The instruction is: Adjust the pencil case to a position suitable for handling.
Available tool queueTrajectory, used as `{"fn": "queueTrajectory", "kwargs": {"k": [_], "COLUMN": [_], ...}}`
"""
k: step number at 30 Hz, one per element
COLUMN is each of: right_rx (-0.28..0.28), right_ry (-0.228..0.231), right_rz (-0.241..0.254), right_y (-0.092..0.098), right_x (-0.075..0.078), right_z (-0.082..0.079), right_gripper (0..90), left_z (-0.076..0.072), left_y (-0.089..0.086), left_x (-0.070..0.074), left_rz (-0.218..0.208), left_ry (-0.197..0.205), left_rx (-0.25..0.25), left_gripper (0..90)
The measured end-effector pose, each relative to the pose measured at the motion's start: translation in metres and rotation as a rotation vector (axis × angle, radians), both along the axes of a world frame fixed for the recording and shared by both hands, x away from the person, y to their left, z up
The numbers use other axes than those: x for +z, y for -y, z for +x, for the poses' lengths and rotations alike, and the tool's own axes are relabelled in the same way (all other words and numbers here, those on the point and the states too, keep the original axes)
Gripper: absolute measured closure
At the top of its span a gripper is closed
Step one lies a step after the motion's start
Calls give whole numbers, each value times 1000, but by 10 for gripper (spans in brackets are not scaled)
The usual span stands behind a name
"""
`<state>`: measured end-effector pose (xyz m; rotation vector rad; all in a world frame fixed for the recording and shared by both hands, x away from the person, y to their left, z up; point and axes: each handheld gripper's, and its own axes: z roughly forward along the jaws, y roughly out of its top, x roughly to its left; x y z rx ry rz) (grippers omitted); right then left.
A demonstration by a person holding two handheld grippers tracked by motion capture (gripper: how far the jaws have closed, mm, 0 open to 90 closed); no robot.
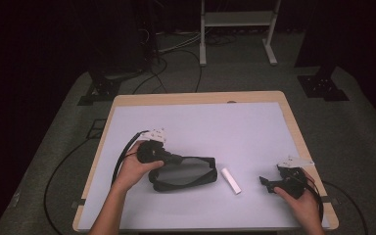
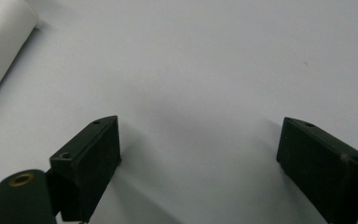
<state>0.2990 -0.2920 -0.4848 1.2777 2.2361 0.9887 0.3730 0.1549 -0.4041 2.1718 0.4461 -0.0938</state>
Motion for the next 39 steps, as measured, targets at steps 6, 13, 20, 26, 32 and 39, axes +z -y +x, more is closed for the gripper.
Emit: {"fn": "queueTrajectory", "kwargs": {"k": [6, 13, 20, 26, 32, 39], "right_rx": [-1, -1, -1, -1, 0, -1], "right_ry": [0, 0, 0, 0, 0, 1], "right_rz": [1, 1, 1, 0, 0, 0], "right_y": [0, 0, 0, 0, 0, 0], "right_x": [0, 0, 0, 0, 0, 0], "right_z": [0, 0, 0, 0, 0, 0], "right_gripper": [125, 125, 125, 125, 125, 125], "left_z": [-5, -8, -10, -10, -9, -8], "left_y": [4, 10, 15, 16, 17, 14], "left_x": [-2, -7, -10, -13, -14, -12], "left_rz": [1, 8, 17, 26, 29, 21], "left_ry": [-8, -22, -38, -44, -40, -27], "left_rx": [-36, -68, -116, -127, -117, -90], "left_gripper": [885, 885, 886, 882, 841, 758]}}
